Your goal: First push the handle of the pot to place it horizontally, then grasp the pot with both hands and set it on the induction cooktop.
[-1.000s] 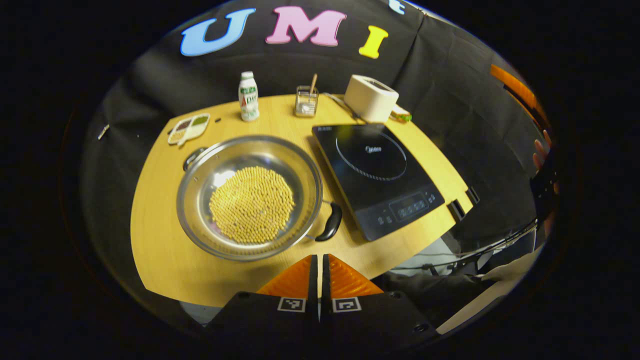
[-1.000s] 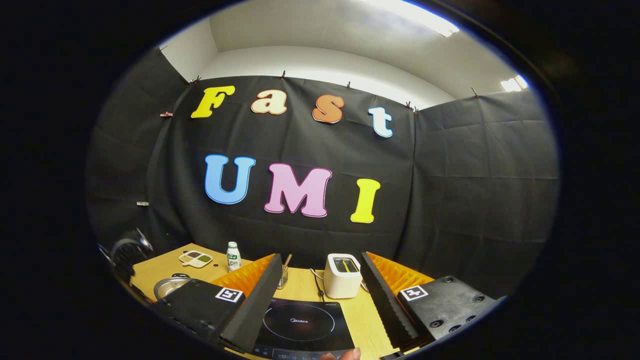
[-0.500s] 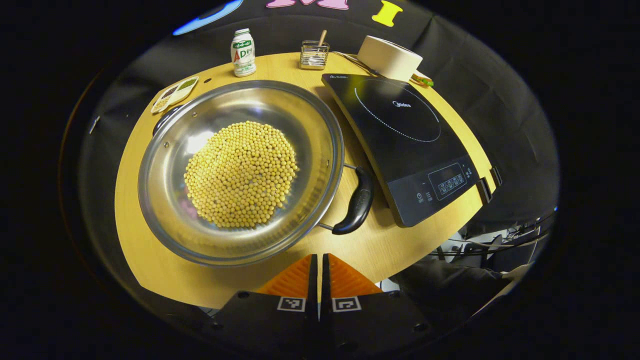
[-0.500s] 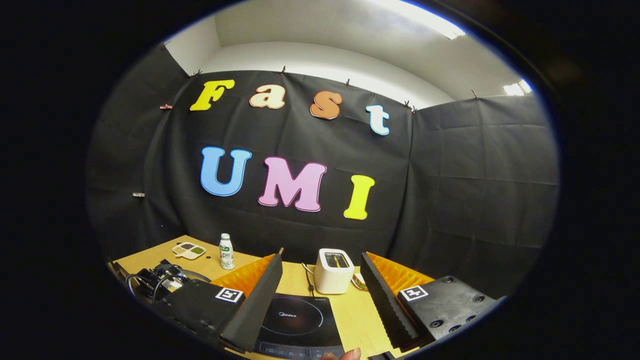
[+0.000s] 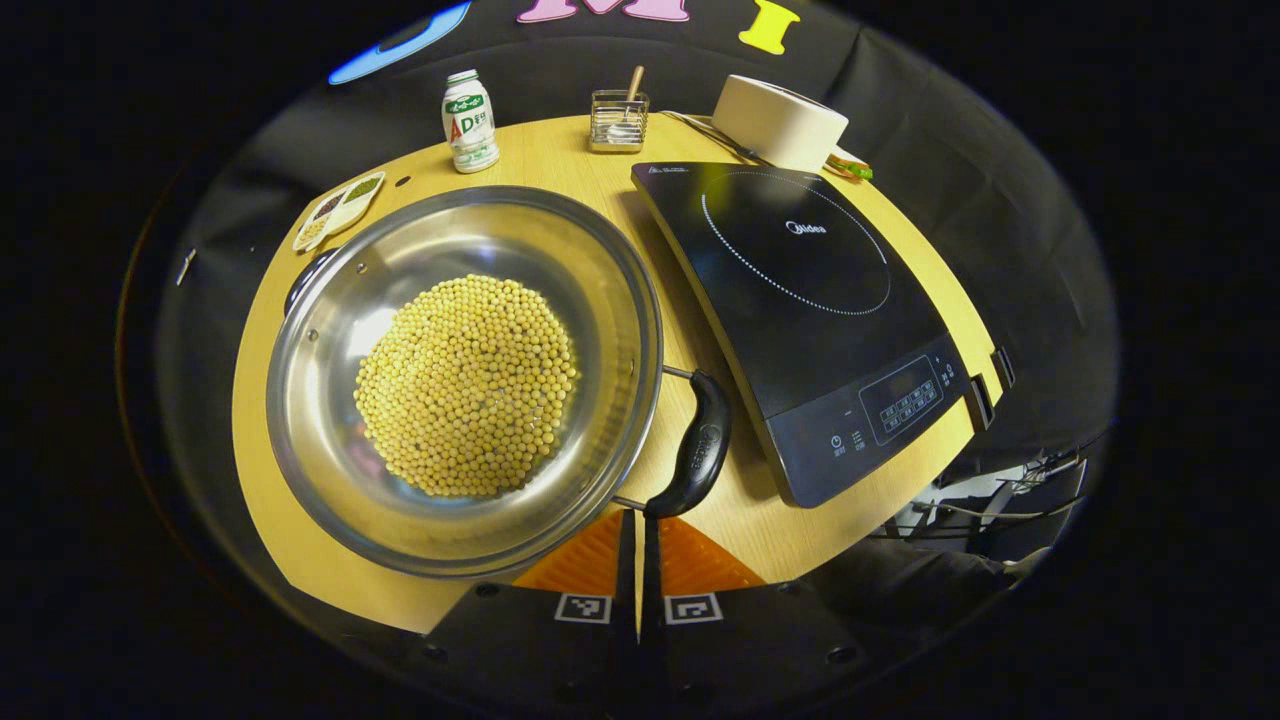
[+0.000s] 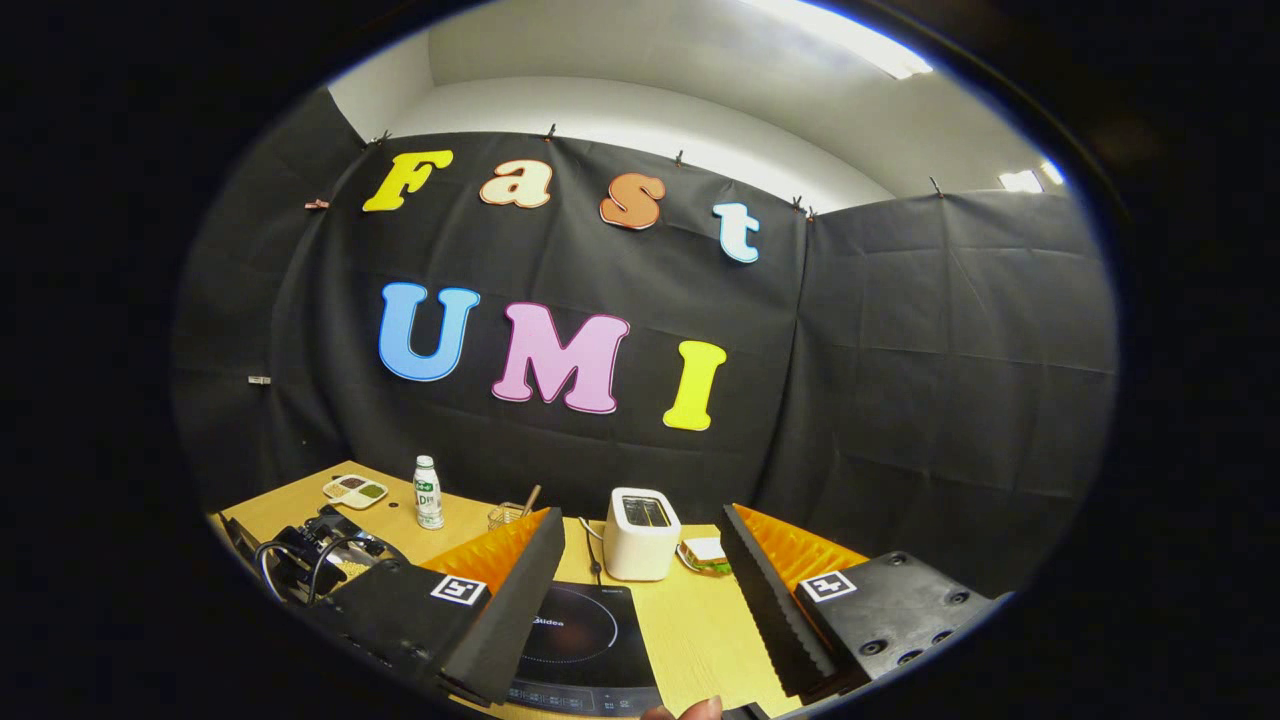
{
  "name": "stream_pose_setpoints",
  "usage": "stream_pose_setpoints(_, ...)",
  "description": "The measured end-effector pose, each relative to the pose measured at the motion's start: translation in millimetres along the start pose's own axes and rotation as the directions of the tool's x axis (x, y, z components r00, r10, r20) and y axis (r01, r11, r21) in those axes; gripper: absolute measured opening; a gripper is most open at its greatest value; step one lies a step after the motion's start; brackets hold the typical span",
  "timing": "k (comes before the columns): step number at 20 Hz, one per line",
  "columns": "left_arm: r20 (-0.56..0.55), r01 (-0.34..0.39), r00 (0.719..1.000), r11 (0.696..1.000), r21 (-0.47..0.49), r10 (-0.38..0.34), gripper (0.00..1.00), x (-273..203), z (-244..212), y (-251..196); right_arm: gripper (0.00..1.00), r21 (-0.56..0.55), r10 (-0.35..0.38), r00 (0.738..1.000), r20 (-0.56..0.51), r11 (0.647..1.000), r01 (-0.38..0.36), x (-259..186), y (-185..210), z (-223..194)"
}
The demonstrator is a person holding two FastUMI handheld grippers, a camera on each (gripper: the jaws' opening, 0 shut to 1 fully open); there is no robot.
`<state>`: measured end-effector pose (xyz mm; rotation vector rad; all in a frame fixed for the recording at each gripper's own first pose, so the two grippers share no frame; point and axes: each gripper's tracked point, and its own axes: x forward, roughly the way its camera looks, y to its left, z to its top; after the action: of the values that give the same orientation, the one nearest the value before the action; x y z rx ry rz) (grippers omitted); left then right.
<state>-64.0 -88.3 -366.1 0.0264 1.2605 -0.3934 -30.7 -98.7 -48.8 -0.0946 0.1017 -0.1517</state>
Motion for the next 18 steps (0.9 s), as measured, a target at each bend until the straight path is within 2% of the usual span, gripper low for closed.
stream_pose_setpoints(1, 0.007, -0.001, 1.0, 1.0, -0.009, 0.001, 0.07, 2, 6, -1, 0.98, 0.0, 0.0, 1.0, -0.001, 1.0, 0.0, 0, -2, -1)
stream_pose_setpoints(2, 0.016, -0.001, 1.0, 1.0, -0.021, 0.002, 0.05, 4, 11, 0, 0.98, 0.0, -0.002, 1.0, -0.002, 1.0, 0.002, 0, -3, -1)
stream_pose_setpoints(7, 0.083, -0.004, 0.996, 0.997, -0.073, 0.01, 0.05, 15, 40, -8, 0.98, 0.0, -0.014, 1.0, -0.015, 1.0, 0.014, -3, -16, -5)
stream_pose_setpoints(11, 0.137, -0.021, 0.99, 0.996, -0.086, 0.032, 0.05, 25, 62, -10, 0.98, -0.006, -0.023, 0.999, -0.045, 1.0, 0.023, -2, -25, -16)
stream_pose_setpoints(18, 0.166, -0.042, 0.984, 0.994, -0.098, 0.058, 0.05, 41, 100, -9, 0.98, -0.01, -0.039, 0.997, -0.062, 0.999, 0.039, 6, -35, -22)
